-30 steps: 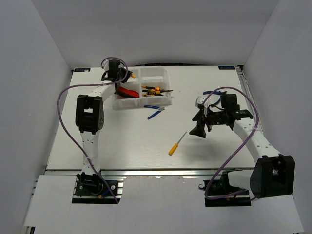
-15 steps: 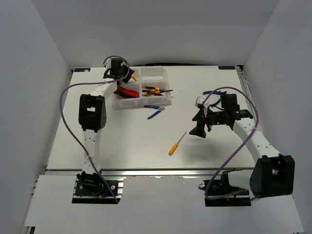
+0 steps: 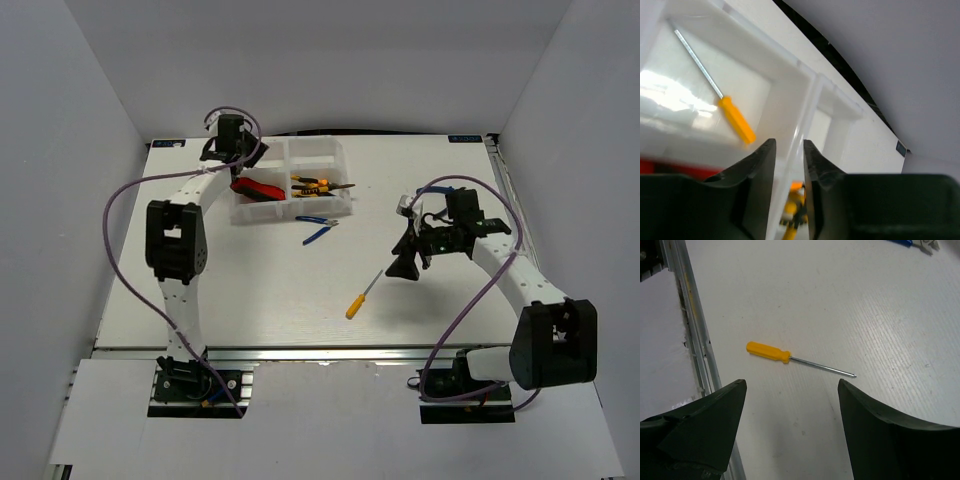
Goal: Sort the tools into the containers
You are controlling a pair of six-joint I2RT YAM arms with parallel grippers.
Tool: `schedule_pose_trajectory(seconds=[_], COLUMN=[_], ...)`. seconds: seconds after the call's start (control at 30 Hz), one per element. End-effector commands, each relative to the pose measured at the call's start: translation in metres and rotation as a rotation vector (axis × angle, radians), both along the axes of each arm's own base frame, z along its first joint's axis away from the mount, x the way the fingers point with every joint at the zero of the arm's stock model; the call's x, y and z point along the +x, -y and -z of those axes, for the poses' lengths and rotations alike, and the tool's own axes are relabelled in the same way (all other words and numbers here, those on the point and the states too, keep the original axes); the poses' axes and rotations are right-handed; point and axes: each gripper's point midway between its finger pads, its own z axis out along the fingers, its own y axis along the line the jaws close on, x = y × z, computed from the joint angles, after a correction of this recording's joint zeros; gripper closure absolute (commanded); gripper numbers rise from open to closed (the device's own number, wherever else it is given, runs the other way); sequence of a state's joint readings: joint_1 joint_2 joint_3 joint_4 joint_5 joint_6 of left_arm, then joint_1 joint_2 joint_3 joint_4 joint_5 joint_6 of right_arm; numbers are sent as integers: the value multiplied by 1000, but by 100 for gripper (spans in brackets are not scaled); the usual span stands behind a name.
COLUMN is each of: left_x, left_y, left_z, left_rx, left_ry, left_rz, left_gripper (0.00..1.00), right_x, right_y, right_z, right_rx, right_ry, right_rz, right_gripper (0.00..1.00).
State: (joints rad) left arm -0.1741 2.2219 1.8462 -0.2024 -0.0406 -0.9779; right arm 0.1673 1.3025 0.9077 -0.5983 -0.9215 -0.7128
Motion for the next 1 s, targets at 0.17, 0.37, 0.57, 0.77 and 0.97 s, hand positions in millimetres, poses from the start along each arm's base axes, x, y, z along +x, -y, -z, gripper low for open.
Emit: schedule_pose_trajectory(seconds=[0.17,0.37,0.57,0.77,0.97], left_x=[-122,-220,-299,-345,-359], left_y=[-48,-61,-52,-41,-34], left_z=[-146,-105,-72,-60,-51], left_rx=[219,263,148,23,-24], left_ry=[264,210,216,305,308], left_rz=[37,105,165,204,237], left_gripper=[80,40,26,24,24], right_x=[-8,-49,-64,-42,-18], right_y=[-33,-45,-25,-30,-35], right_z=[21,27,56,74,91], right_rx=[-143,-177,-218,-248,-316], right_ry=[-131,133,483,505,472], right_rz=[39,-409,-814,-906,-946], right_gripper=[20,11,11,13,21])
